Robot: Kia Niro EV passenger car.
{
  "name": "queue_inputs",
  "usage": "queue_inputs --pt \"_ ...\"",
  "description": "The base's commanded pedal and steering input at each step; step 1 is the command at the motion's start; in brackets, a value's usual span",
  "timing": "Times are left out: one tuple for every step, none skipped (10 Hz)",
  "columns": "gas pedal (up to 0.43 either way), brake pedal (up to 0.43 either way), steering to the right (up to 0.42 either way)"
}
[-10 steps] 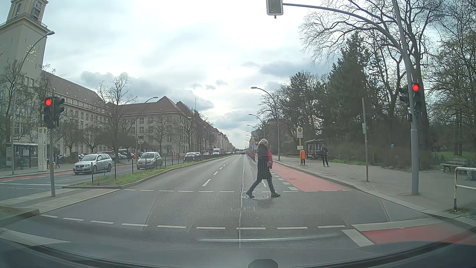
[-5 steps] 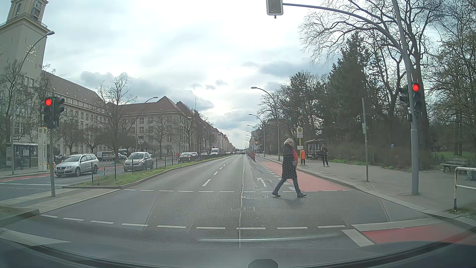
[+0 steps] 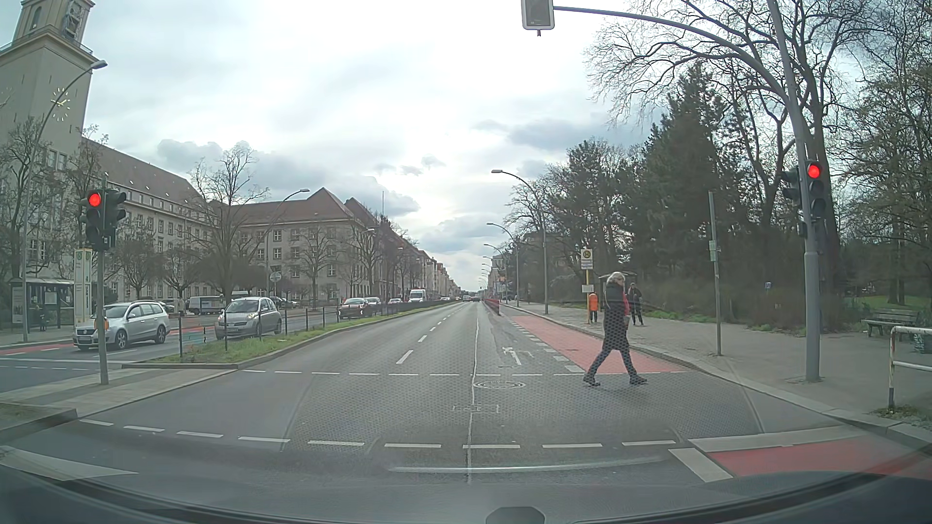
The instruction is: Follow the waypoints while adhering to traffic rules and regulations
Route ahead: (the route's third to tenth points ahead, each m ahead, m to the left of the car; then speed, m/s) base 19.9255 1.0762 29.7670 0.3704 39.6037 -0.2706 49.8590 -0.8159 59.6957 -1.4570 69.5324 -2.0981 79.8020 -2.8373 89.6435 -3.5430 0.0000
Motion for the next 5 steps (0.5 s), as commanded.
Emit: queue_inputs --pt "0.0 0.323 -0.008" --pt "0.0 0.317 -0.008" --pt "0.0 0.323 -0.008" --pt "0.0 0.317 -0.008" --pt "0.0 0.323 -0.008"
